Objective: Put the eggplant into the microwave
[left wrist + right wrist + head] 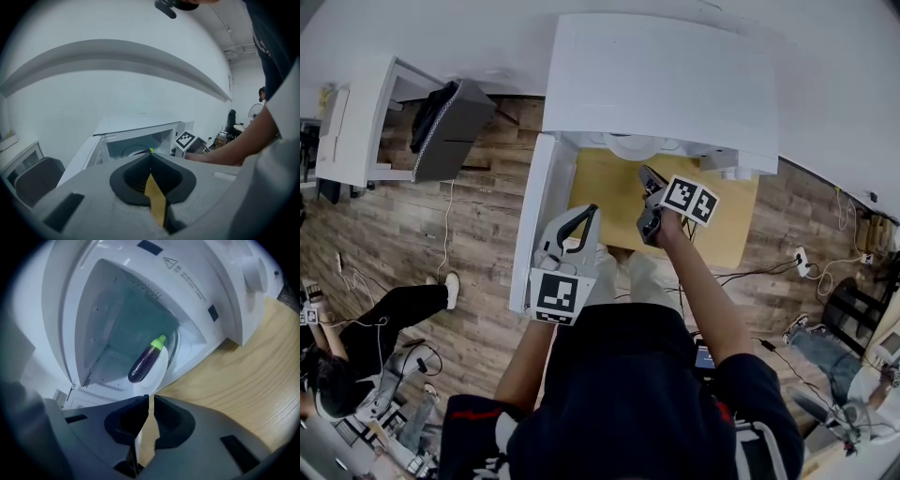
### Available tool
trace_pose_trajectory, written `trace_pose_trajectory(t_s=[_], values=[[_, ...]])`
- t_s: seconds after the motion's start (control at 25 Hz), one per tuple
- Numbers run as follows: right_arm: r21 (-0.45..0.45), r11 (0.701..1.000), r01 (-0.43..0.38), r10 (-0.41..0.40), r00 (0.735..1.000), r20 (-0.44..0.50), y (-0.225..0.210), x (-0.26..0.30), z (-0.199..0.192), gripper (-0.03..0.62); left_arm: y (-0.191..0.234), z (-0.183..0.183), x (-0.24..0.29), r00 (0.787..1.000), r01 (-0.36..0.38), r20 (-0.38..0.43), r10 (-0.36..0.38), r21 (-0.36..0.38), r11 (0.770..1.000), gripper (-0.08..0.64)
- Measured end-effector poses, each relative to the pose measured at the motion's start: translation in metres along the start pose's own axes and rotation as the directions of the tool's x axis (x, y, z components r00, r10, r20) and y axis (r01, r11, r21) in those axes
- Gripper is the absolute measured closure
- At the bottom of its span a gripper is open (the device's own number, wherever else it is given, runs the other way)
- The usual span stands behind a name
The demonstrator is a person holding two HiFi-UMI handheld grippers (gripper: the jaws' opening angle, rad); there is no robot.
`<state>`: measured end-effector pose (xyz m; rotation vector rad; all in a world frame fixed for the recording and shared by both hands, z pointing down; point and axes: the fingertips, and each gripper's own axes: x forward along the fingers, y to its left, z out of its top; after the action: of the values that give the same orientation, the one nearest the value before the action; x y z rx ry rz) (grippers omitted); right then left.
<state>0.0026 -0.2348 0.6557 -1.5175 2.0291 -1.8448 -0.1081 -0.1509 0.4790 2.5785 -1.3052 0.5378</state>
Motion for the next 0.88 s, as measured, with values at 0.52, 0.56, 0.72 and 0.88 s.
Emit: trace_pose_trajectory(t_s=[0.52,0.56,0.72,0.88], values=[[-0.663,0.746,0.070,-0.123,0.992,-0.034,0.024,0.007,-0.002,0.580,-0.001,-0.003,0.001,1.000,-0.010,-0.006,0.010,-0.001,1.000,0.546],[-0.701,0.709,0.073,-0.136,0.990,-0.034,0.024,0.008,-0.004,0.580,-0.001,-0.003,0.001,1.000,-0.012,-0.006,0.012,-0.001,1.000,0.546],[-0.790,0.609,0.070,-0.169,0.985,-0.044,0.023,0.014,-0.012,0.580,0.002,-0.005,0.000,1.000,-0.017,-0.011,0.017,-0.005,1.000,0.546],[-0.811,0.581,0.067,-0.186,0.981,-0.053,0.019,0.019,-0.017,0.580,0.005,-0.006,-0.001,1.000,-0.025,-0.016,0.025,-0.007,1.000,0.546]])
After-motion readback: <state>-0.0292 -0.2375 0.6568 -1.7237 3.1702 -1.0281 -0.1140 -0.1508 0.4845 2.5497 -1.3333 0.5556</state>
